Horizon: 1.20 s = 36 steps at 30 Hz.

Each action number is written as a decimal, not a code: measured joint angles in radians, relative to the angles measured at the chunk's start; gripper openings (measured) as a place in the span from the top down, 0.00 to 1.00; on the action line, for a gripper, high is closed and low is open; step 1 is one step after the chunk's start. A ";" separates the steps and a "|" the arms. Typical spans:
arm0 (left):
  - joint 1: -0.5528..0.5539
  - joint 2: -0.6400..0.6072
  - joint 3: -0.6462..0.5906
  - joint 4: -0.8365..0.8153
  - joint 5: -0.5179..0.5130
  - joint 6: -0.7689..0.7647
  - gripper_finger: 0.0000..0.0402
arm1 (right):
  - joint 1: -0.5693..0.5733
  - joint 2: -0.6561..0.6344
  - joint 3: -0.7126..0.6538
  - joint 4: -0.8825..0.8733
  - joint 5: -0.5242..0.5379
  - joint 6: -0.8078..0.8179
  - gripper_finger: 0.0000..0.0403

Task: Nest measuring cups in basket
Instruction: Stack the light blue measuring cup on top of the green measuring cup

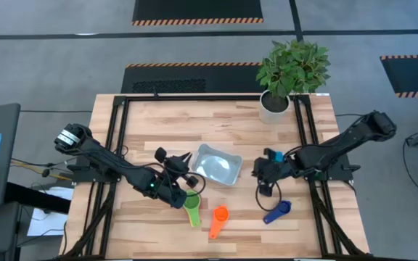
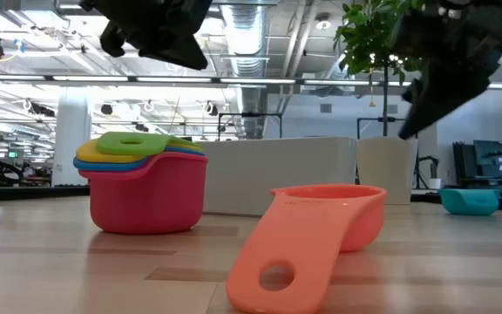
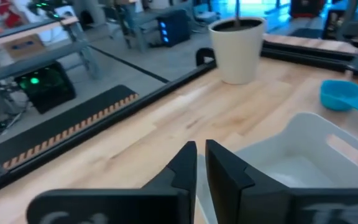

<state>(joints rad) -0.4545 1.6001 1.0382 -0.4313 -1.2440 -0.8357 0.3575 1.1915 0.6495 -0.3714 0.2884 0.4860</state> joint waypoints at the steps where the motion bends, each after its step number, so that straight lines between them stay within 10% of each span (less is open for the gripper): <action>1: 0.000 0.000 0.000 -0.010 -0.011 -0.019 0.95 | 0.004 -0.008 0.000 -0.045 0.025 0.030 0.83; 18: 0.035 0.000 0.000 -0.131 0.035 -0.124 1.00 | 0.008 -0.021 0.000 -0.269 0.344 0.213 0.83; 36: 0.062 0.004 -0.136 -0.102 0.063 -0.335 1.00 | -0.151 -0.281 -0.196 -0.257 0.132 0.289 0.80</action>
<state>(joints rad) -0.3924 1.6039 0.9024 -0.5329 -1.1810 -1.1710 0.2065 0.9103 0.4534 -0.6287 0.4201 0.7750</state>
